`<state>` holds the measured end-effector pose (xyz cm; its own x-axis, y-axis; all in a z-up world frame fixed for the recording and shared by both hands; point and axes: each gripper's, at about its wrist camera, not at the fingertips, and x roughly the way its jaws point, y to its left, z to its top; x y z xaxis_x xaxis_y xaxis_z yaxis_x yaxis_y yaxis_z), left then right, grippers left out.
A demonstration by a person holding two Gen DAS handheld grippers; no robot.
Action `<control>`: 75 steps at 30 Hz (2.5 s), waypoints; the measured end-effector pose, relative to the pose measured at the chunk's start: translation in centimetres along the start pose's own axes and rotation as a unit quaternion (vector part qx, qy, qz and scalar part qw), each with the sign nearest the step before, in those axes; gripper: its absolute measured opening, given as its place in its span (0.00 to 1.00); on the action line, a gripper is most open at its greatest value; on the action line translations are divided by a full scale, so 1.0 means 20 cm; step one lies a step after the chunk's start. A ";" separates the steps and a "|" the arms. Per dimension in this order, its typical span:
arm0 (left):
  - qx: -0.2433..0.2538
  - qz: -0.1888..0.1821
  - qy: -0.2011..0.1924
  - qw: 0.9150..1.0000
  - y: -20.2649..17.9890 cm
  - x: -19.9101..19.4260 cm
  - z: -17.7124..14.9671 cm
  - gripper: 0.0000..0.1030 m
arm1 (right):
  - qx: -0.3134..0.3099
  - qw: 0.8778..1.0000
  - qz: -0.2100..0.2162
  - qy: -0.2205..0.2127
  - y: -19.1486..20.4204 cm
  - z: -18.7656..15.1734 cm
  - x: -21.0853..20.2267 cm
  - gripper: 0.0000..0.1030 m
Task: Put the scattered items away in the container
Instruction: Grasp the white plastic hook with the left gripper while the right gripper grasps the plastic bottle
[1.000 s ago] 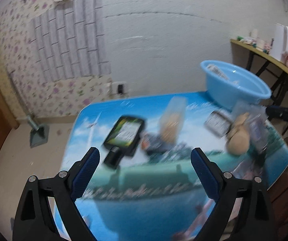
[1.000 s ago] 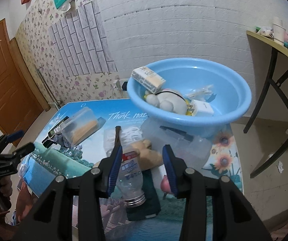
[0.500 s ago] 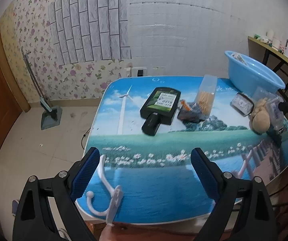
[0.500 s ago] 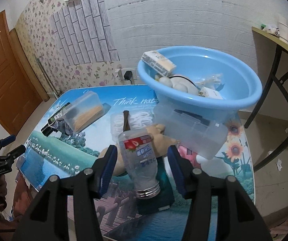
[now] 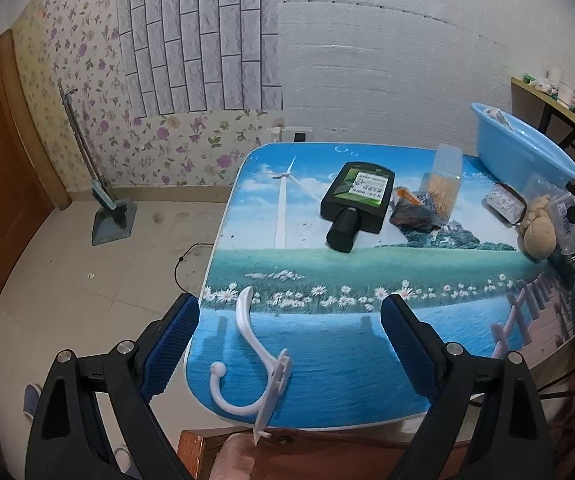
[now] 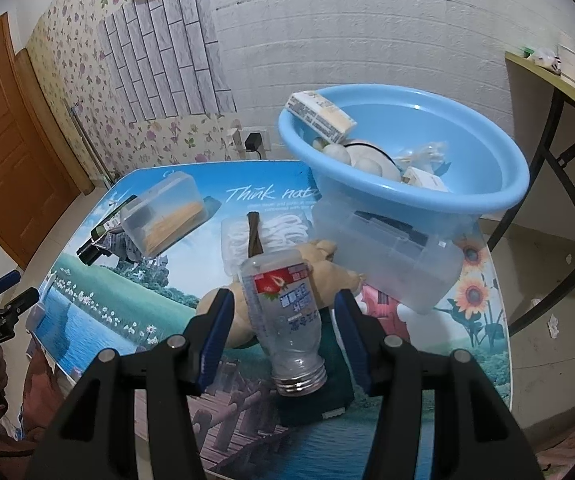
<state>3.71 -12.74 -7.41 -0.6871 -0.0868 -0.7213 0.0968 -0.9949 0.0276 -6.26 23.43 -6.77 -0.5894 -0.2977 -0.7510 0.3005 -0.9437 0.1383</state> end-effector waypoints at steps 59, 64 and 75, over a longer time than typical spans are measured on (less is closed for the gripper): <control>0.022 -0.089 0.006 0.996 -0.31 0.11 0.03 0.70 | 0.023 0.999 0.034 0.009 -0.06 -0.08 0.09 0.39; 0.016 -0.075 0.027 0.997 -0.28 0.10 -0.02 0.77 | 0.021 0.999 0.033 -0.001 -0.07 -0.09 0.05 0.39; 0.036 -0.063 0.030 0.997 -0.32 0.13 -0.08 0.63 | 0.028 0.999 0.033 -0.005 -0.09 -0.10 0.02 0.39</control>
<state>2.47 -6.55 -10.45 -0.6457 0.0391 -0.7626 -0.0411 -0.9990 -0.0165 -5.63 25.29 -8.64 -0.5772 -0.3603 -0.7328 0.2960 -0.9287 0.2235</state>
